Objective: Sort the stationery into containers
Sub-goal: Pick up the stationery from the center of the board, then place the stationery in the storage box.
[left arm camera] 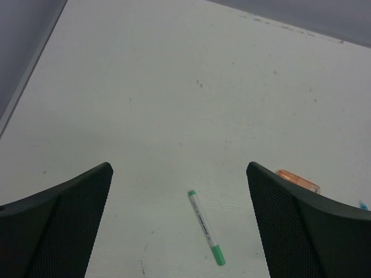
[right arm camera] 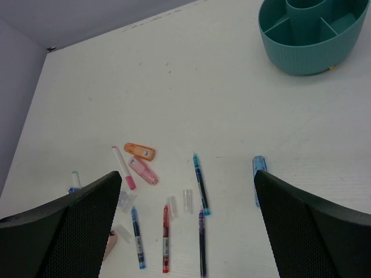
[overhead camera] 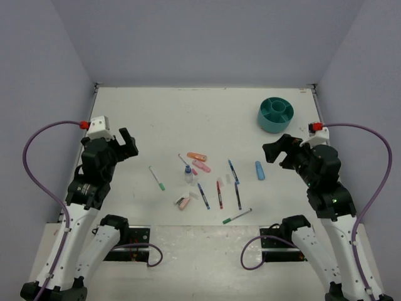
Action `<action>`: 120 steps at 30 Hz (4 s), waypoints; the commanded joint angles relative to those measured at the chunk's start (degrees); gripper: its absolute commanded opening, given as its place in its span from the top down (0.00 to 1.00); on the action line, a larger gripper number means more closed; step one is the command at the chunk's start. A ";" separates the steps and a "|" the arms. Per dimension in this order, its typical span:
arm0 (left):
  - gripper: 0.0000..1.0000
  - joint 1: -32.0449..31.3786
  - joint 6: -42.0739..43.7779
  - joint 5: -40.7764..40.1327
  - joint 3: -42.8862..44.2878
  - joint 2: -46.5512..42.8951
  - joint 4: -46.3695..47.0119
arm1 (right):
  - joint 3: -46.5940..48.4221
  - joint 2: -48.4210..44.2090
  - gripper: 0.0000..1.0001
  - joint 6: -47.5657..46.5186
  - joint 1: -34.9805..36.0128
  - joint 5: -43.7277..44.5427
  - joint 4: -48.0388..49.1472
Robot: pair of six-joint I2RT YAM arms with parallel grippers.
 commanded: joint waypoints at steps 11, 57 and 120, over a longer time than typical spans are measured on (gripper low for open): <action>0.00 -0.25 -1.57 -2.88 1.42 -0.03 -0.14 | 1.70 7.11 0.01 0.01 4.25 -4.01 1.44; 0.00 0.23 -1.22 -0.79 1.28 1.05 0.39 | 39.52 71.77 0.93 6.65 50.76 23.09 -7.29; 0.00 0.11 -0.25 1.81 0.45 2.64 1.00 | 80.87 92.39 1.00 -13.59 -9.53 23.12 -8.00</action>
